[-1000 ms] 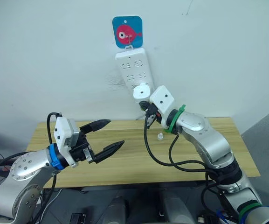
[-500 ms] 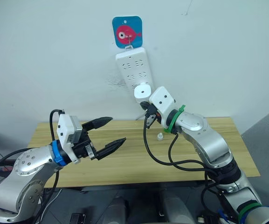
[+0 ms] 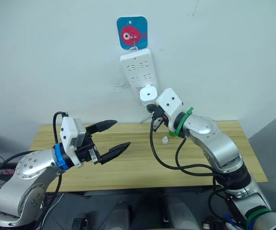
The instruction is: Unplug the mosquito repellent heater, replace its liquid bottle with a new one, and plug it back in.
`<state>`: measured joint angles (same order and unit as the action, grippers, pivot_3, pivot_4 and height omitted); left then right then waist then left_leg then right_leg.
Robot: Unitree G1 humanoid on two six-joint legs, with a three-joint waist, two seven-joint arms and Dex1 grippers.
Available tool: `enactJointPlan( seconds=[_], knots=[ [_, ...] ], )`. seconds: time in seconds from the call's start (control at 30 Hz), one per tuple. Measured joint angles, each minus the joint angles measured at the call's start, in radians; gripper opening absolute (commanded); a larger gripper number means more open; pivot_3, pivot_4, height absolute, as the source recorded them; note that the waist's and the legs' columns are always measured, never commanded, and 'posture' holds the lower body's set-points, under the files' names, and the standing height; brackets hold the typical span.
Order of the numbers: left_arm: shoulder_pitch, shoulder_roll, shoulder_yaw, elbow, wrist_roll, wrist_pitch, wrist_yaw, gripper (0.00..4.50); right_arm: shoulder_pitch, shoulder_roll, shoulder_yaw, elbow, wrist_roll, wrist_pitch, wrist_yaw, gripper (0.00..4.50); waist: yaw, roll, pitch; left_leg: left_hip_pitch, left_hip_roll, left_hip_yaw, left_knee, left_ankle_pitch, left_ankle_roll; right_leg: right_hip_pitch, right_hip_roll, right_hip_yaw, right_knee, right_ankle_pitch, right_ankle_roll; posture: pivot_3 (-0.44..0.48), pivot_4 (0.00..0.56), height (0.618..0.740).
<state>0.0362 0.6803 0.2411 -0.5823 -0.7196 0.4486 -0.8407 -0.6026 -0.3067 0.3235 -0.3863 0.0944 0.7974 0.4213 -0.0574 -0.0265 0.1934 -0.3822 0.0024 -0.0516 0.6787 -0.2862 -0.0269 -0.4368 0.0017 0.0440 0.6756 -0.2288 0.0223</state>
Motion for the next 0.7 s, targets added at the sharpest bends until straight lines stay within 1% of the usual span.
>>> enactJointPlan(
  seconds=[0.53, 0.7],
  knots=[
    [-0.009, 0.000, -0.003, 0.004, 0.017, 0.000, -0.004, 4.50, 0.027, -0.024, -0.030, -0.034, 0.009, 0.025, 0.007, 0.02, 0.001, 0.000, 0.000, 0.000, 0.000, 0.000, 0.000, 0.000, 0.000, 0.000, 0.000, 0.000, 0.000, 0.000, 0.000, -0.050, 0.145, 0.740],
    [-0.011, -0.001, -0.012, 0.004, 0.017, 0.000, -0.002, 4.50, 0.028, -0.022, -0.059, -0.050, 0.051, 0.060, 0.035, 0.02, 0.000, 0.000, 0.000, 0.000, -0.001, 0.000, 0.000, 0.000, 0.000, 0.000, 0.000, 0.000, 0.000, 0.000, 0.000, -0.052, 0.148, 0.740]
  ],
)
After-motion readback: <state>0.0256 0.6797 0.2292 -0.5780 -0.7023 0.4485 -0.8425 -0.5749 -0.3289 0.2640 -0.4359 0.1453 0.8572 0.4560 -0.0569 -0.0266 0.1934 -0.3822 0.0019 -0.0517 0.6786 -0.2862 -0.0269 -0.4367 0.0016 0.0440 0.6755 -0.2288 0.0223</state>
